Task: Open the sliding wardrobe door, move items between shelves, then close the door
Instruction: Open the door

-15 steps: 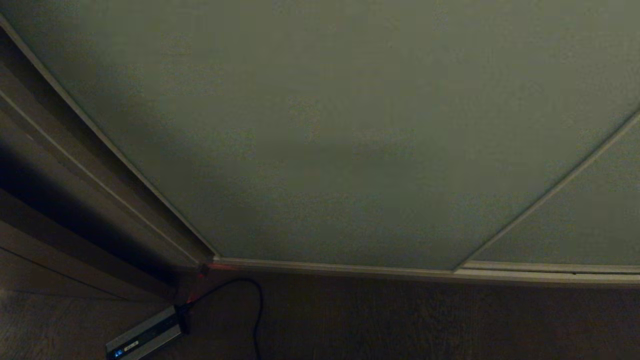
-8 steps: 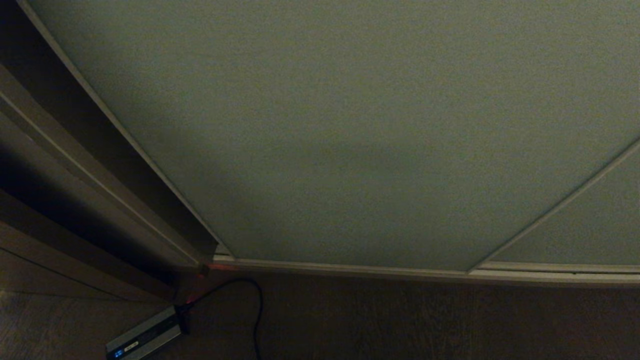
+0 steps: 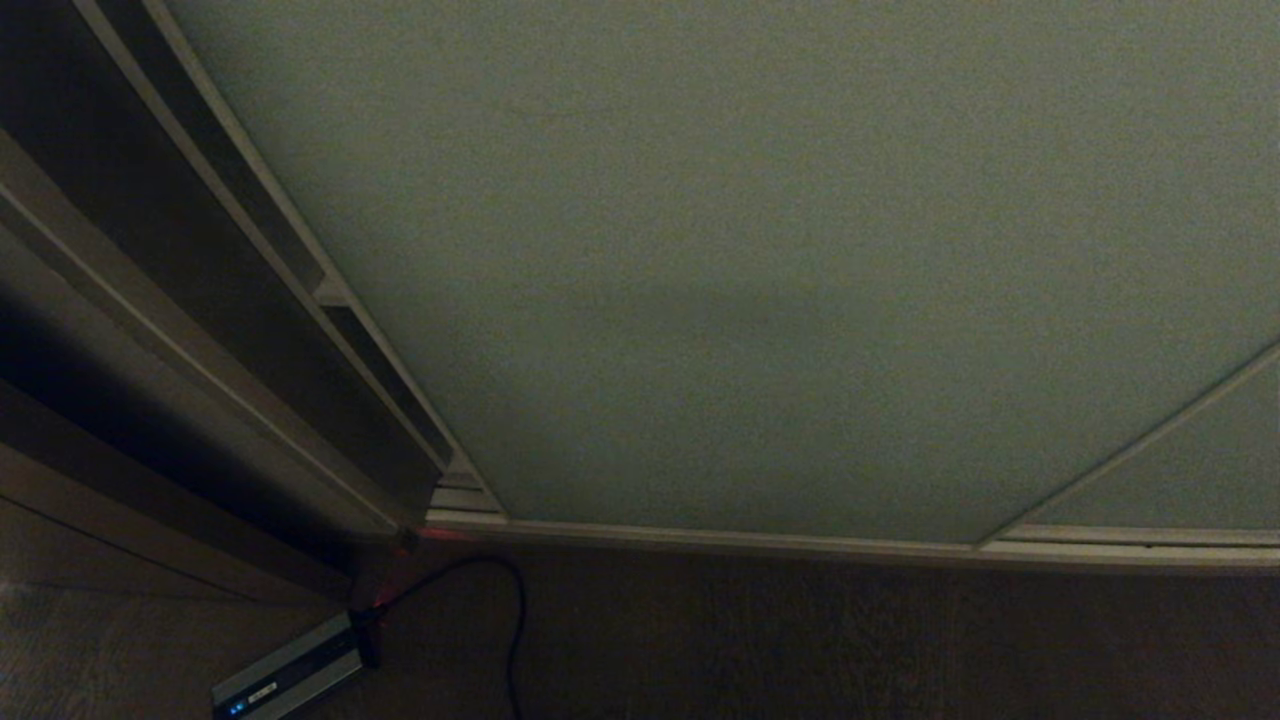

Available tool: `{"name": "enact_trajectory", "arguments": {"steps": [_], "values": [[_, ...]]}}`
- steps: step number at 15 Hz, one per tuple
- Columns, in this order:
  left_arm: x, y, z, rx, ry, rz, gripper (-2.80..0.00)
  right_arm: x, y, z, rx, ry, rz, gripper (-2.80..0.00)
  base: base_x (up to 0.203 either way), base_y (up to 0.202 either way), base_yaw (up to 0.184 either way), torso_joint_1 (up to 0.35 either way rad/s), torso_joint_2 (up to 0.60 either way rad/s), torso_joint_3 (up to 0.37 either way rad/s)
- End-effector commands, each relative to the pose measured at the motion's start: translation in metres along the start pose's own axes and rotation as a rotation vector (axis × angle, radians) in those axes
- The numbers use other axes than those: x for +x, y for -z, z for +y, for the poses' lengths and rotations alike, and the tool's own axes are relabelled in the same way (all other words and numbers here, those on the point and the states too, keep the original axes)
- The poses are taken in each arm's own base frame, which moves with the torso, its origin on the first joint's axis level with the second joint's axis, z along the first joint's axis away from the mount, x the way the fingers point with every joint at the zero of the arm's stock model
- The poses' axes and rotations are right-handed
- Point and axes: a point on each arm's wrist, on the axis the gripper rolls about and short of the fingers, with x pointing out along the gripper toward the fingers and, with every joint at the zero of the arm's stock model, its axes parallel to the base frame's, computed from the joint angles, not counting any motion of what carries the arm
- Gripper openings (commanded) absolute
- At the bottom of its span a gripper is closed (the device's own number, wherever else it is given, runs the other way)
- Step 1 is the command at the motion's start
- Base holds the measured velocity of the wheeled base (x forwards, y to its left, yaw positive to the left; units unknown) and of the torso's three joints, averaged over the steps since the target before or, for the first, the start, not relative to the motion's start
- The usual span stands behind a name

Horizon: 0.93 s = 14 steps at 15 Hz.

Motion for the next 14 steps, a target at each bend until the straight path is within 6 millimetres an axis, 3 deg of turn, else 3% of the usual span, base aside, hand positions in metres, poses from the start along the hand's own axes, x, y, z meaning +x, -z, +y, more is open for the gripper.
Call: {"name": "enact_trajectory", "arguments": {"steps": [1, 5, 10, 14], "values": [[-0.014, -0.01, -0.002, -0.002, -0.001, -0.032, -2.8, 0.0, 0.001, 0.0, -0.001, -0.001, 0.003, -2.8, 0.0, 0.0, 0.0, 0.0, 0.0, 0.0], [-0.003, -0.001, 0.0, -0.008, -0.015, 0.005, -2.8, 0.0, 0.001, 0.0, -0.001, -0.001, 0.003, -2.8, 0.0, 0.0, 0.0, 0.0, 0.0, 0.0], [0.036, 0.021, 0.004, -0.016, -0.008, 0.076, -2.8, 0.0, 0.001, 0.0, -0.001, -0.001, 0.003, -2.8, 0.0, 0.0, 0.0, 0.0, 0.0, 0.0], [0.054, 0.031, -0.01, -0.038, 0.063, 0.104, -2.8, 0.0, 0.001, 0.0, -0.001, -0.001, 0.003, -2.8, 0.0, 0.0, 0.0, 0.0, 0.0, 0.0]]}}
